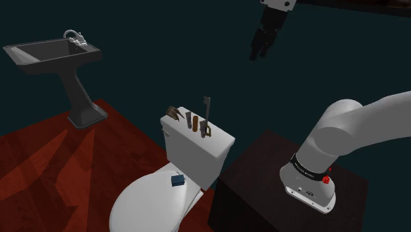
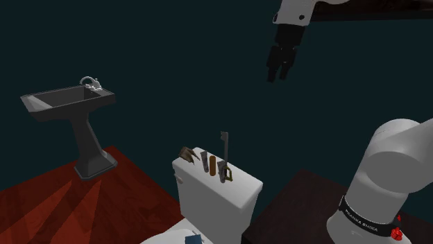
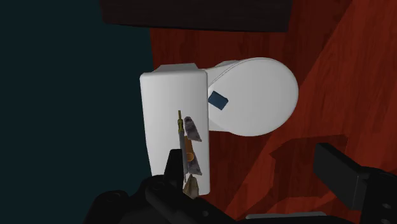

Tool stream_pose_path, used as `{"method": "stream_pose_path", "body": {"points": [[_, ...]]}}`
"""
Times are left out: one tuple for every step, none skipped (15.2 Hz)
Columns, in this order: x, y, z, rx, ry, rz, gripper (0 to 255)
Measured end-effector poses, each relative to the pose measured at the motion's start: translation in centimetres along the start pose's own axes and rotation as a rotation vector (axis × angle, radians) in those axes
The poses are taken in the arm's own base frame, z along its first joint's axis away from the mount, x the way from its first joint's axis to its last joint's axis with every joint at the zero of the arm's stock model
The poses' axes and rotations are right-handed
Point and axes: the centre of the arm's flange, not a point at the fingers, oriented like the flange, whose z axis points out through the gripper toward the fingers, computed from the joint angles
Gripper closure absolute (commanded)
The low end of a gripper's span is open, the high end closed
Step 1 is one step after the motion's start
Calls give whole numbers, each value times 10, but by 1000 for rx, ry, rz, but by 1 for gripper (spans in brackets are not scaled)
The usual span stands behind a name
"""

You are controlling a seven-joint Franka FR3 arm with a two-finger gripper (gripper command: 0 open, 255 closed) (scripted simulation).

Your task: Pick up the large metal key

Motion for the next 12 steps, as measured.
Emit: {"method": "stream_pose_path", "body": {"points": [[0,0,0,0,0,0,0],[1,1,6,-1,0,0,0],[4,1,15,-3,1,-1,0],[6,4,26,-5,3,-2,0],[8,4,39,-7,5,-2,0],[12,6,52,-9,7,-3,0],[16,8,61,-12,10,-4,0],[17,9,71,-14,12,-4,0],[23,10,84,-16,13,-5,0],[24,12,99,-18,16,-6,0],[28,14,113,-21,17,-7,0],[31,16,125,-23,20,-8,0]]}}
